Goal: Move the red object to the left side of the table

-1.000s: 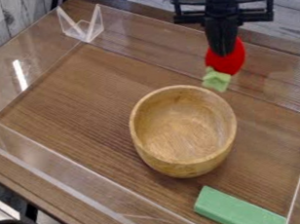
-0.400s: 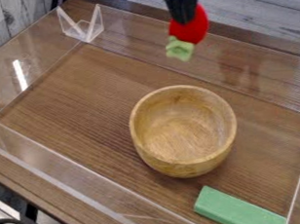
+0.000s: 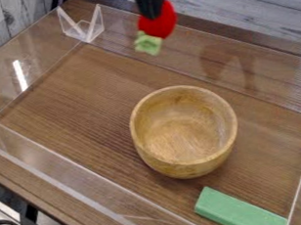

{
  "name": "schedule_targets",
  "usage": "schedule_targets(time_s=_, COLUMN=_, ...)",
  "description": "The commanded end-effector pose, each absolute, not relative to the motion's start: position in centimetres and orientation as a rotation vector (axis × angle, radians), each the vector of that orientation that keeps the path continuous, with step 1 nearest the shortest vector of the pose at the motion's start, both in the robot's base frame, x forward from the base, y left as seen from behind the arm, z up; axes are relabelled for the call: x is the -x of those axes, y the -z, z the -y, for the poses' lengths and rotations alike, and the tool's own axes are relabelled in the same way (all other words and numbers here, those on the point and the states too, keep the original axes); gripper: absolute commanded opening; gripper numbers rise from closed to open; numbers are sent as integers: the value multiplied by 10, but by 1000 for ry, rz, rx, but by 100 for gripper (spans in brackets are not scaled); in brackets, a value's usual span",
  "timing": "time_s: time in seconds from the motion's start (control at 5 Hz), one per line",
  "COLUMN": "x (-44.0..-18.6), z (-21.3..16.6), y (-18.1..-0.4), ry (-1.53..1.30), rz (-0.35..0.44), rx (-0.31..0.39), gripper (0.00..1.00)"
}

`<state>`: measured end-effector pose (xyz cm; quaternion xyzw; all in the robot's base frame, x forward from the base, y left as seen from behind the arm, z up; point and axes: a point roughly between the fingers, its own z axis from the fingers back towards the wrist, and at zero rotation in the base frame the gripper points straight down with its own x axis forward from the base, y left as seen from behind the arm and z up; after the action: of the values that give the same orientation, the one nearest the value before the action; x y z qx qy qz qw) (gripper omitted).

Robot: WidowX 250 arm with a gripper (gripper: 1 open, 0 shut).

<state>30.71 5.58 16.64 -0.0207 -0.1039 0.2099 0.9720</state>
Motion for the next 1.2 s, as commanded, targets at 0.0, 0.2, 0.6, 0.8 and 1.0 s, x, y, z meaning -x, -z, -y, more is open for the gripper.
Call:
schedule_targets(time_s=0.0, x=-309, z=-79, y=-185, ry=-463, rz=275, rx=10, gripper=0)
schedule_targets(time_s=0.2, x=-309, z=-99, y=-175, ry=-500, rz=265, rx=-18, gripper=0)
schedule_targets(time_s=0.6, x=-315, z=-129, y=-150, ry=-524, rz=251, rx=-57, gripper=0)
schedule_targets(time_s=0.8, x=-320, z=-140, y=-139, ry=-517, rz=250, rx=-68, gripper=0)
schedule_targets(time_s=1.0, x=-326, z=-149, y=-129, ry=-509, rz=250, rx=-78, gripper=0)
